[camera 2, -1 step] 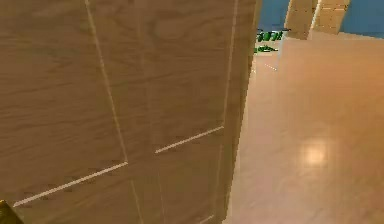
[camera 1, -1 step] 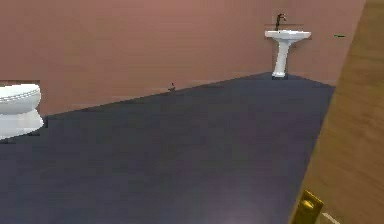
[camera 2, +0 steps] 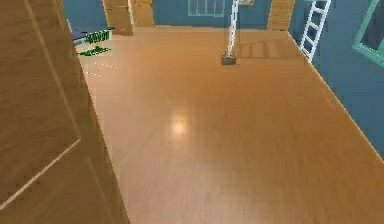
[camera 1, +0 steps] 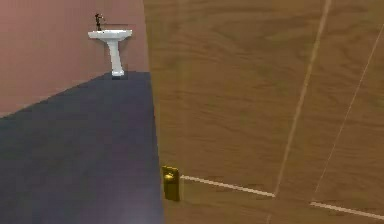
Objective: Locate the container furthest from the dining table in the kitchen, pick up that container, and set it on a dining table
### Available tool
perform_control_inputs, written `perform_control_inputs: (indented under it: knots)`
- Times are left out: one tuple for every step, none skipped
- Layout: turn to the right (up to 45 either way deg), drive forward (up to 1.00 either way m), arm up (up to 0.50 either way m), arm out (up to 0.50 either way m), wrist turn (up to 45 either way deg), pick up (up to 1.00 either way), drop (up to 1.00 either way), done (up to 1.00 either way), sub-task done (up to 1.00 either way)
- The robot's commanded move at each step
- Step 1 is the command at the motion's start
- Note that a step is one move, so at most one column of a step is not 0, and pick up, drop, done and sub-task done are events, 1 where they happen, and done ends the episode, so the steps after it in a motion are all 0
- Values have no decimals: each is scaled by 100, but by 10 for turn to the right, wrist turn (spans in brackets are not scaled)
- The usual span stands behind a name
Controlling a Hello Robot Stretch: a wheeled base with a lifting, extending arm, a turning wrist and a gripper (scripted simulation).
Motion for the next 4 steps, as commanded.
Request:
perform_control_inputs:
  knots:
    - [450, 0, 0, 0, 0, 0, 0, 0, 0]
    - [450, 0, 0, 0, 0, 0, 0, 0, 0]
    - [120, 0, 0, 0, 0, 0, 0, 0, 0]
    - [0, 90, 0, 0, 0, 0, 0, 0, 0]
